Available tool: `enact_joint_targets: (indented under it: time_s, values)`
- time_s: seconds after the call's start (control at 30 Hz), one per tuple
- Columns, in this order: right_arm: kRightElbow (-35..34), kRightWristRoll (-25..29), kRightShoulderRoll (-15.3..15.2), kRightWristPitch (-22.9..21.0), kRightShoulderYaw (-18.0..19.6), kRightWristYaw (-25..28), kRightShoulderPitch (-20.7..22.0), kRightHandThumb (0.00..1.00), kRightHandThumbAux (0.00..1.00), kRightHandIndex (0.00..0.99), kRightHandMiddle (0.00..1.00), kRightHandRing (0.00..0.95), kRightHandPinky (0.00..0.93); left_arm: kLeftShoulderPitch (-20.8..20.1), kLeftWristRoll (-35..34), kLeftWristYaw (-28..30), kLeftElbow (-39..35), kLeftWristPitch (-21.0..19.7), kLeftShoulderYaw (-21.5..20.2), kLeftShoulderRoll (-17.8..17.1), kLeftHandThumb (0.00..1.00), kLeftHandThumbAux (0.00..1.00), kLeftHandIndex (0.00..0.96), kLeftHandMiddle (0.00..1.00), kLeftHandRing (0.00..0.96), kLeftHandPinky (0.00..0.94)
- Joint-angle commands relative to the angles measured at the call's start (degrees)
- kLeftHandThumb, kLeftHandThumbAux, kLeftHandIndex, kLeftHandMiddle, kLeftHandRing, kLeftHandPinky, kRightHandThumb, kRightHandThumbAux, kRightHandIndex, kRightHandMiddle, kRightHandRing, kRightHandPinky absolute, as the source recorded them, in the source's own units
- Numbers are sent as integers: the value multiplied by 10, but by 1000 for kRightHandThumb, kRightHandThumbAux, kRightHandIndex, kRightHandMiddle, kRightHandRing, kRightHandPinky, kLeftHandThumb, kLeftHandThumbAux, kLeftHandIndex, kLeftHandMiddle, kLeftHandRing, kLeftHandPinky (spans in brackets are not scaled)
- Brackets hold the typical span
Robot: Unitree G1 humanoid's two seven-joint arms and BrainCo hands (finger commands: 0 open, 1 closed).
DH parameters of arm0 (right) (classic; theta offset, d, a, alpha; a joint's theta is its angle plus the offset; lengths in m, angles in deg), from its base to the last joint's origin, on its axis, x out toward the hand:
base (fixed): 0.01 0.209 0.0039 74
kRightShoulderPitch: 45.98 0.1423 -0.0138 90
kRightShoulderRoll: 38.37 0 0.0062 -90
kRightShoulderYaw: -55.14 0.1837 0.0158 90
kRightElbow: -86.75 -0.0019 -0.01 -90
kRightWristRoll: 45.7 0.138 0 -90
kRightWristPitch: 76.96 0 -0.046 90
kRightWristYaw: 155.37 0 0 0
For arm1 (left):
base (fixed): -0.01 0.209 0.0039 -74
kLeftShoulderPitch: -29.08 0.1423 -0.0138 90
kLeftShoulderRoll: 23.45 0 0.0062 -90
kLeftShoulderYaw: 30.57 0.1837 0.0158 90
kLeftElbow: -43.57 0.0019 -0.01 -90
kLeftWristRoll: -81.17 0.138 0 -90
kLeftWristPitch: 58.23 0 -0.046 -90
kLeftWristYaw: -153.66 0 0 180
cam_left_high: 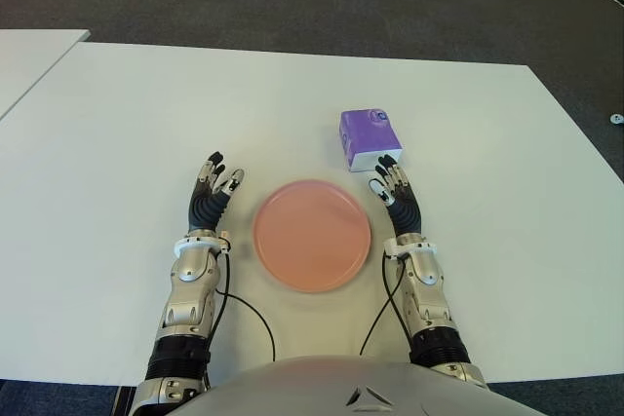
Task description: Put the tissue paper into the plate.
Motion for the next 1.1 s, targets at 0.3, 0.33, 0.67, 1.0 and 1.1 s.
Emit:
enact_joint_targets:
  time_s: [0.3, 0.33, 0.67, 1.0, 1.1]
  values:
    - [44, -22, -2, -102, -12, -20, -51, 0, 619, 0, 1, 0, 0, 5, 1, 1, 13, -16, 1, -1, 0, 544, 0, 0, 0, 0]
    - [42, -23, -3, -105, -13, -21, -51, 0, 626, 0, 2, 0, 0, 5, 1, 1, 12, -16, 1, 0, 0, 544, 0, 0, 0, 0]
    - [54, -71, -23, -164, -17, -73, -36, 66, 695, 0, 6, 0, 11, 5, 2, 3, 12, -16, 4, 0, 0, 540, 0, 0, 0, 0]
    - [-138, -162, -57, -239, 3, -139, -55, 217, 574, 0, 0, 0, 2, -1, 1, -1, 19, -9, 5, 4, 0, 547, 0, 0, 0, 0]
    - [-178, -183, -64, -253, 23, -165, -46, 243, 534, 0, 0, 0, 0, -4, 3, -2, 24, -6, 5, 4, 0, 552, 0, 0, 0, 0]
